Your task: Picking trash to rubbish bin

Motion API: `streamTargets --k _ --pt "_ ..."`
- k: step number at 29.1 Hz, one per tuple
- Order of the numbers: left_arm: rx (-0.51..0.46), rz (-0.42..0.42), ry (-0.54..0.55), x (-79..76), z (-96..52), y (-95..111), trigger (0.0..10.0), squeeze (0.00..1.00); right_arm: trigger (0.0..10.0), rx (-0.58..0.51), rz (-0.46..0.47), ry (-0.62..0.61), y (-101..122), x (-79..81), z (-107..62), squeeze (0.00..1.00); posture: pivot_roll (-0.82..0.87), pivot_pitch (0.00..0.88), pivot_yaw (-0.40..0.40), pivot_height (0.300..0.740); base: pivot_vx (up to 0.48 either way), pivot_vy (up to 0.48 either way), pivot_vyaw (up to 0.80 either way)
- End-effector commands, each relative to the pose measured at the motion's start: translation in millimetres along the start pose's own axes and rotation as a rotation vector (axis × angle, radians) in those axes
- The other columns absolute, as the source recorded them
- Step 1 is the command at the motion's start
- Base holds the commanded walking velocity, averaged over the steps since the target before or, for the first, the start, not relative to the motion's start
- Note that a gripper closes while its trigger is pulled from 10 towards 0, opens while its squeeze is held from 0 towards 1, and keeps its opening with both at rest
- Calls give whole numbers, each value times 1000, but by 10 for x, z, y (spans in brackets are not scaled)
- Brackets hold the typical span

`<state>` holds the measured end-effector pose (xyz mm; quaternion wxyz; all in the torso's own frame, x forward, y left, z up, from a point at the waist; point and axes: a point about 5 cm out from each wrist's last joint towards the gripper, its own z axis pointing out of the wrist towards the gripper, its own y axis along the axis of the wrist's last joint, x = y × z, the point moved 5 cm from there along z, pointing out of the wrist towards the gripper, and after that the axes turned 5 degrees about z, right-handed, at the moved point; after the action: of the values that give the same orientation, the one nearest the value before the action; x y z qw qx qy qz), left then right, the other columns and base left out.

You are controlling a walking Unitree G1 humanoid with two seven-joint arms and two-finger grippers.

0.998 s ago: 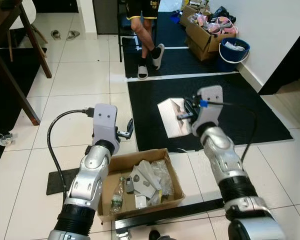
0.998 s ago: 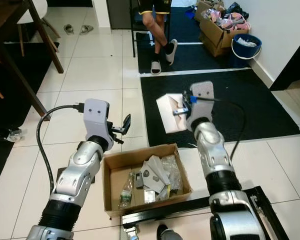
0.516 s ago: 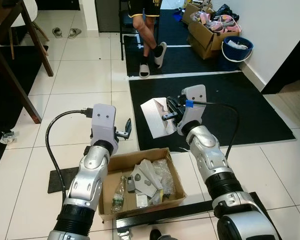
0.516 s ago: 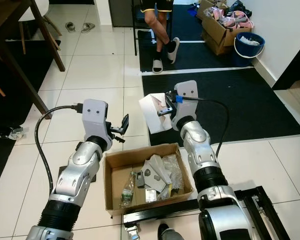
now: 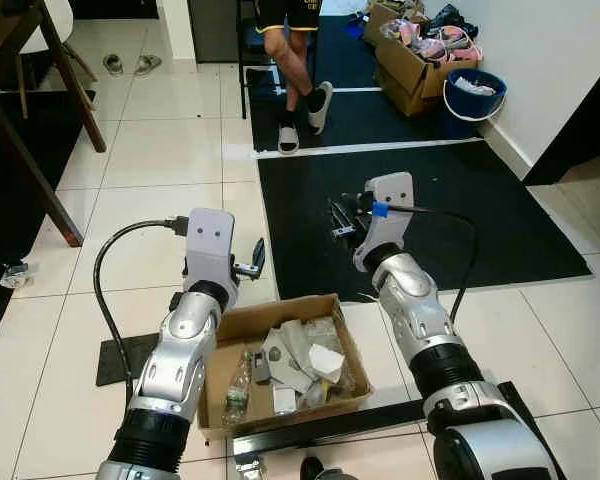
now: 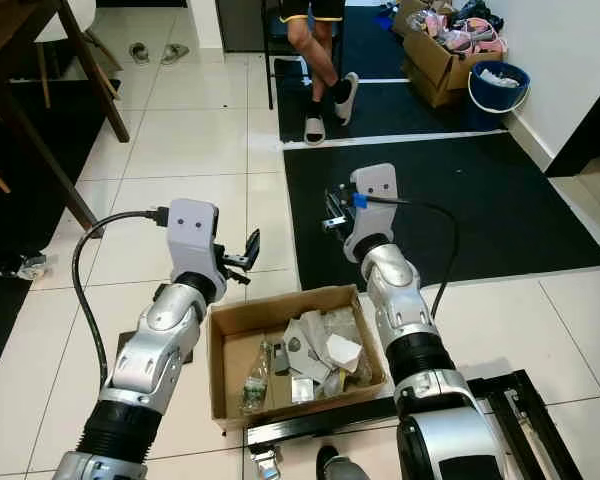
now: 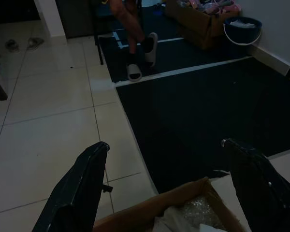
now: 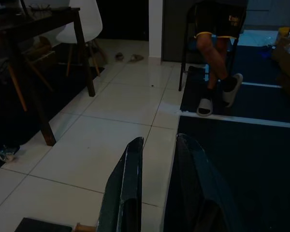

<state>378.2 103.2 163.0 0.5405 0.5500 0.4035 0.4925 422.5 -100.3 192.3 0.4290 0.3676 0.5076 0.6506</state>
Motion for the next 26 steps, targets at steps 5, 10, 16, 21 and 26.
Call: streamTargets --k 5,10,16,21,26 --pt "35 8 -1 16 -22 -97 10000 0 10000 14 1 -22 -92 -62 -93 0 -29 197 1 740 0 0 0" --pt "29 5 -1 19 -21 -88 10000 0 10000 15 16 -68 -132 -157 -200 0 -30 191 1 740 0 0 0" --pt "50 -4 0 24 -60 -148 10000 0 10000 49 -41 -219 -296 -445 -559 0 -35 174 8 740 0 0 0" --pt "48 -10 1 24 -74 -156 10000 0 10000 100 -135 -276 -394 -553 -744 0 -36 166 15 740 0 0 0" --pt "42 -22 -6 7 -64 -134 10000 0 10000 85 -88 -307 -397 -562 -804 0 -37 158 19 740 0 0 0"
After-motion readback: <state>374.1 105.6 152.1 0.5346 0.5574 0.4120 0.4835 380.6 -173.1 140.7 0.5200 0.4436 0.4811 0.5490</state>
